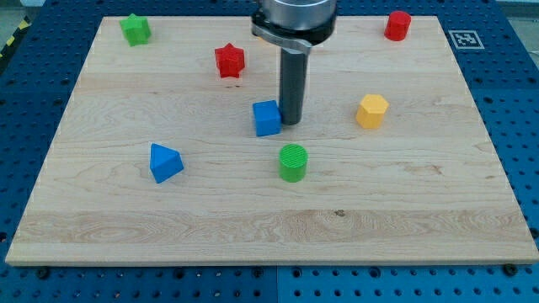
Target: Push the blue cube below the green star
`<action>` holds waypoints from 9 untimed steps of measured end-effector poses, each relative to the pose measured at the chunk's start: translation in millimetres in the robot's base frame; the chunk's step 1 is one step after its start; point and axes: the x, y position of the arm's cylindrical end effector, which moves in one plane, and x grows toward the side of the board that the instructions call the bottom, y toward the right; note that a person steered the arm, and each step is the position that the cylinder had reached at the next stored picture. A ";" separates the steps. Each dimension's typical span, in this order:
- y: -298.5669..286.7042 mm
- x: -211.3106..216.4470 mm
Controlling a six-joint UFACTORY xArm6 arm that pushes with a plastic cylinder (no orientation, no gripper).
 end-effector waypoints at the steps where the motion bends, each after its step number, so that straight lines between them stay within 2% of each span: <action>1: -4.7 10.9; 2: -24.3 27.1; 5: -101.6 24.1; 6: -106.2 19.8; 7: -83.1 13.7; 8: -84.5 -12.3; 9: -104.5 -13.7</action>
